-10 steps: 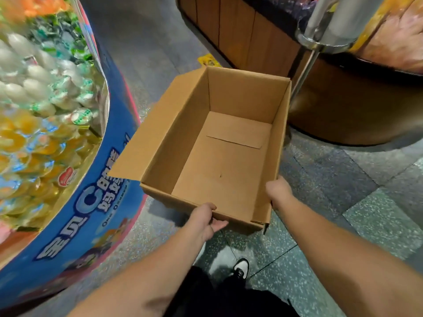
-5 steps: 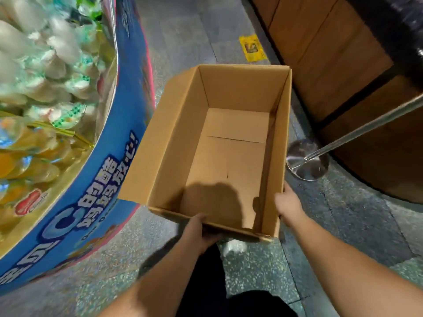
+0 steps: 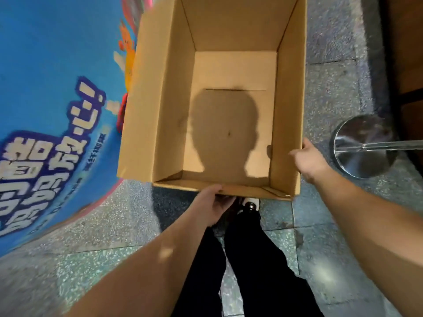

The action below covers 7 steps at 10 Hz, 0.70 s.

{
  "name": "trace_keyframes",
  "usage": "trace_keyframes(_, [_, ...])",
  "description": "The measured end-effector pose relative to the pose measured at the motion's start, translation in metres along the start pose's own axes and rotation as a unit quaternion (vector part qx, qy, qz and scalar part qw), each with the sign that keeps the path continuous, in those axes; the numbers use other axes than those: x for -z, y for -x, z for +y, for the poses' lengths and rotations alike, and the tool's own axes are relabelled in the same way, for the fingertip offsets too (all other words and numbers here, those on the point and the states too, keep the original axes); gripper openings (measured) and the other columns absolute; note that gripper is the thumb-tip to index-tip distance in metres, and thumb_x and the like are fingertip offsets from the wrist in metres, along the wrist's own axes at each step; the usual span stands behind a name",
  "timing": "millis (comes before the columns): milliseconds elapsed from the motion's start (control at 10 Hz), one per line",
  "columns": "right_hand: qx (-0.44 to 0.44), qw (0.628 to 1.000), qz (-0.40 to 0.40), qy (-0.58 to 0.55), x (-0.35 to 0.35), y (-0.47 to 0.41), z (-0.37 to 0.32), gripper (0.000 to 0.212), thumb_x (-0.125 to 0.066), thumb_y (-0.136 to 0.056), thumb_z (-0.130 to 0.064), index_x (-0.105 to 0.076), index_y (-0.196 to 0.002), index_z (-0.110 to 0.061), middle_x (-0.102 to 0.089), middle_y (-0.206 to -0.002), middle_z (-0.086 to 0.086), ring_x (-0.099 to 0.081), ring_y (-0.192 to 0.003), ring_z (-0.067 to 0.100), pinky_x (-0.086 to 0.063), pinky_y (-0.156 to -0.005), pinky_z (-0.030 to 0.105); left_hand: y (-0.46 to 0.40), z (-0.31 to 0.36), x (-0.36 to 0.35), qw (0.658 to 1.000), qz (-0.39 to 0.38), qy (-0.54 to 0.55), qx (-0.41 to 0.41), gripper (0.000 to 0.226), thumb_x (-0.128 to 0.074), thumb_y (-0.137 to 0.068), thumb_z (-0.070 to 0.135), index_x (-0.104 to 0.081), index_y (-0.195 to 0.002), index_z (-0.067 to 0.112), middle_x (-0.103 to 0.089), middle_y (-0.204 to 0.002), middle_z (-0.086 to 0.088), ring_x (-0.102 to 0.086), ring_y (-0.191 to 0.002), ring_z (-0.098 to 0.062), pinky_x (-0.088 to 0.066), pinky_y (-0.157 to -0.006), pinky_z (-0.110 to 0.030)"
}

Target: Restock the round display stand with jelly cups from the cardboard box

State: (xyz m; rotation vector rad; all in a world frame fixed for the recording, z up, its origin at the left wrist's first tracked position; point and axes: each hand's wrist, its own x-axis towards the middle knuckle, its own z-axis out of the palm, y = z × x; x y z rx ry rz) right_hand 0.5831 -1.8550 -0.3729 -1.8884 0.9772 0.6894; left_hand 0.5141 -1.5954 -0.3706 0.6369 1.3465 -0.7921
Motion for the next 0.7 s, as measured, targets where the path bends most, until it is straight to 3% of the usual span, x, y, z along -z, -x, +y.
trace_keyframes(100, [0.008,0.999,-0.024,0.021,-0.014,-0.058,0.015,0.06,-0.054,-0.084,-0.016,-0.044,-0.142,-0.028,-0.068,-0.114,0.002,-0.068,-0.096,0.025,-0.057,-0.089,0.044,-0.042,0.006,-0.011,1.0,0.019,-0.005,0.013,0.017,-0.053,-0.101,0.008,-0.053,-0.117,0.004,-0.06,-0.114,-0.017,-0.058,-0.114,-0.033,-0.055,-0.089,-0.042])
trace_keyframes(200, [0.004,0.999,-0.033,0.037,-0.027,-0.097,0.032,0.063,-0.05,-0.093,-0.008,-0.036,-0.15,-0.03,-0.065,-0.122,0.0,-0.066,-0.1,0.023,-0.054,-0.095,0.039,-0.079,0.015,-0.018,0.997,0.04,-0.05,0.041,0.026,-0.059,-0.099,0.016,-0.053,-0.122,0.005,-0.061,-0.121,-0.018,-0.063,-0.104,-0.032,-0.058,-0.074,-0.04])
trace_keyframes(300, [-0.001,0.997,-0.046,0.066,-0.041,-0.12,0.046,0.063,-0.051,-0.094,-0.007,-0.036,-0.149,-0.033,-0.067,-0.123,0.005,-0.065,-0.105,0.028,-0.049,-0.102,0.04,-0.106,0.022,-0.016,0.989,0.069,-0.109,0.069,0.031,-0.065,-0.096,0.024,-0.051,-0.118,0.007,-0.065,-0.112,-0.017,-0.066,-0.095,-0.032,-0.059,-0.059,-0.041])
trace_keyframes(400, [0.019,0.991,-0.013,0.128,-0.054,-0.134,0.059,0.06,-0.054,-0.095,-0.008,-0.035,-0.15,-0.023,-0.064,-0.126,0.013,-0.061,-0.112,0.035,-0.044,-0.099,0.034,-0.12,0.025,-0.012,0.983,0.067,-0.155,0.076,0.03,-0.062,-0.097,0.029,-0.052,-0.115,0.007,-0.066,-0.103,-0.018,-0.067,-0.089,-0.032,-0.059,-0.061,-0.044])
trace_keyframes(500, [0.017,0.987,0.003,0.161,-0.056,-0.132,0.055,0.06,-0.057,-0.096,-0.016,-0.031,-0.149,-0.019,-0.062,-0.13,0.015,-0.059,-0.117,0.037,-0.043,-0.099,0.036,-0.115,0.026,-0.005,0.979,0.063,-0.179,0.078,0.029,-0.058,-0.099,0.034,-0.05,-0.111,0.01,-0.067,-0.109,-0.02,-0.068,-0.09,-0.033,-0.062,-0.065,-0.046])
trace_keyframes(700, [-0.018,0.971,-0.001,0.24,-0.036,-0.089,0.035,0.058,-0.053,-0.1,-0.031,-0.031,-0.151,-0.011,-0.053,-0.138,0.012,-0.057,-0.118,0.033,-0.043,-0.095,0.032,-0.064,0.027,0.034,0.972,0.063,-0.225,-0.001,0.046,-0.05,-0.104,0.033,-0.05,-0.127,-0.006,-0.065,-0.114,-0.023,-0.066,-0.089,-0.034,-0.058,-0.071,-0.036])
